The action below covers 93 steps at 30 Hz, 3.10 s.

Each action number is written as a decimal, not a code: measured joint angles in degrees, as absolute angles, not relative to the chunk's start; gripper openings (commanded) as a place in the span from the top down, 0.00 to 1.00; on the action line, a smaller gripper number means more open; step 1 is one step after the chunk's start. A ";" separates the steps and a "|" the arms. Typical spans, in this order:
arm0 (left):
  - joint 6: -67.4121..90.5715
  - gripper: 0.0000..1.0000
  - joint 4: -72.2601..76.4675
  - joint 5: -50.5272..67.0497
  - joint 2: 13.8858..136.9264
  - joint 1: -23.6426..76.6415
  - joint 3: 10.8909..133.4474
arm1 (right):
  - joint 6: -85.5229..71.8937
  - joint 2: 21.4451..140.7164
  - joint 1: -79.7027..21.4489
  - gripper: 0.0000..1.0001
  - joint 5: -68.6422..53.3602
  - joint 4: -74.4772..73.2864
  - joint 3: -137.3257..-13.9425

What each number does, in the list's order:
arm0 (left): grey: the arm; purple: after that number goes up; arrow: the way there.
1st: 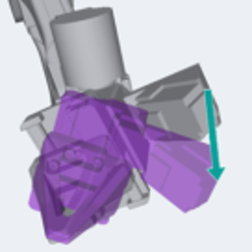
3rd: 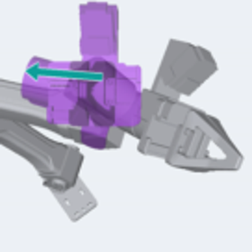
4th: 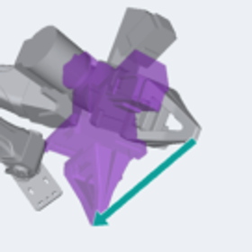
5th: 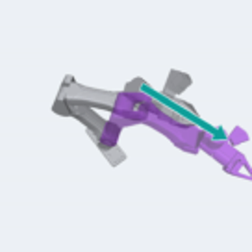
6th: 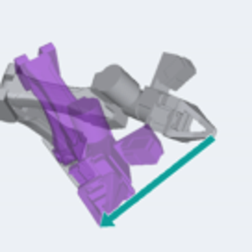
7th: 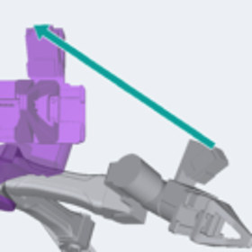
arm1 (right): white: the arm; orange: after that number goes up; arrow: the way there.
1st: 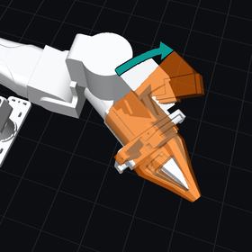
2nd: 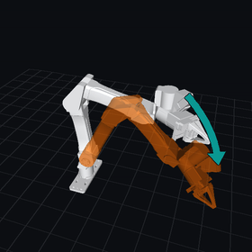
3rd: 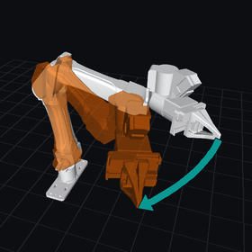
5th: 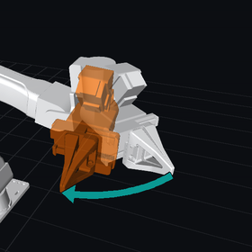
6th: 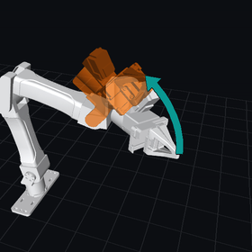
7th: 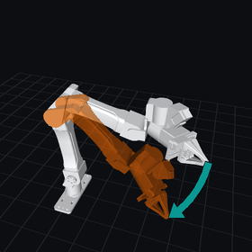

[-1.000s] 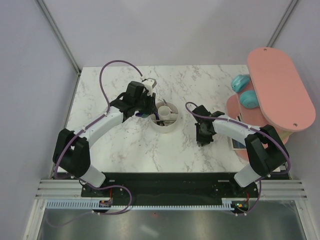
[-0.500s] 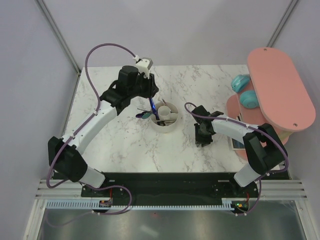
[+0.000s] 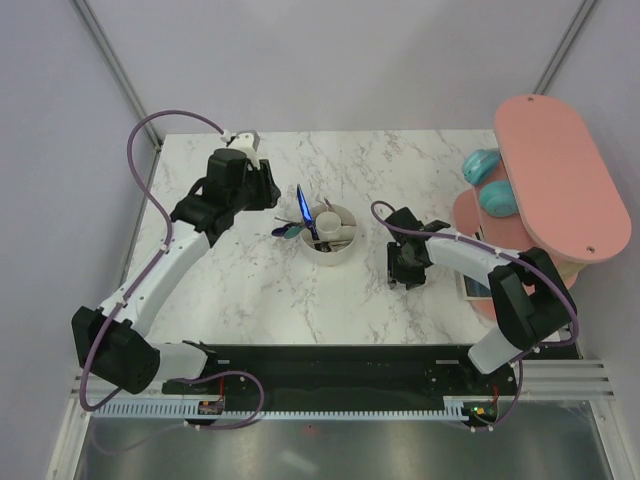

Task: Sort the eating utensils into containers
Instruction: Reset both arms

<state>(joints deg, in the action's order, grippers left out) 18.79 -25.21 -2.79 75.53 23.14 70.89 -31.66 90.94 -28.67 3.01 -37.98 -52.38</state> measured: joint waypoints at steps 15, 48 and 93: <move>27.46 0.51 -35.73 -2.04 73.54 16.78 65.58 | -26.11 83.09 -26.79 0.50 8.10 -33.85 -64.64; 34.30 0.50 -40.21 5.65 73.80 11.20 57.08 | -24.82 78.74 -20.08 0.51 12.29 -30.98 -66.70; 33.41 0.51 -37.10 10.63 75.90 9.45 58.54 | -27.24 81.54 -19.20 0.50 11.20 -32.12 -65.93</move>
<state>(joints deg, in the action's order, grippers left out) 33.41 -37.10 10.63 75.90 9.45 58.54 -27.24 81.54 -19.20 11.20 -32.12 -65.93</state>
